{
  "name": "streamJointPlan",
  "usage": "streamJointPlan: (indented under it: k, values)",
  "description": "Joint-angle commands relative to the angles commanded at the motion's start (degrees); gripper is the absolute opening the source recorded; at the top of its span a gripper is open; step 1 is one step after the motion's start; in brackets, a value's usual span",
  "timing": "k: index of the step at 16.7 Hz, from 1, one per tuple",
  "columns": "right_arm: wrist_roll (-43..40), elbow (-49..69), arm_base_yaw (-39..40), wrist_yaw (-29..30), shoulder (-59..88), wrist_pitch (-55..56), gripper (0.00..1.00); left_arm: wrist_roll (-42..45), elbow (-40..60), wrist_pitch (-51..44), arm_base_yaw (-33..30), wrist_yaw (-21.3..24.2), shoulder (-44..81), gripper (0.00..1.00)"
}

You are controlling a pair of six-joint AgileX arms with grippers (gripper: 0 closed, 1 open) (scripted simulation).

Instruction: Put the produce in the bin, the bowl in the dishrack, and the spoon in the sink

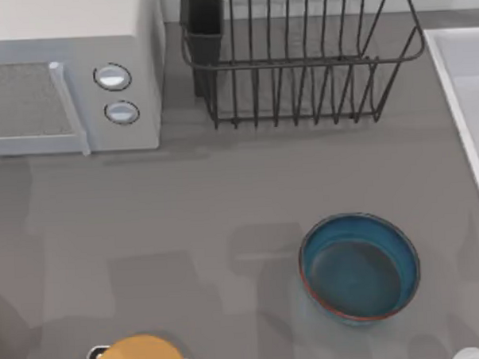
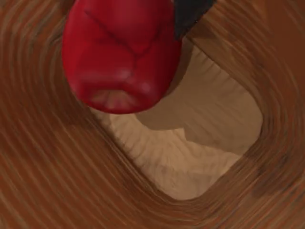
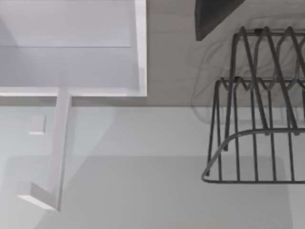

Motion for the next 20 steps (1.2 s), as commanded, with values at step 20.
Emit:
streamJointPlan:
  k: [20]
  values:
    - [0.00,0.00,0.00,0.00,0.00,0.00,1.00,-34.72,-14.78,14.79,-5.06,8.42,-20.48,1.00]
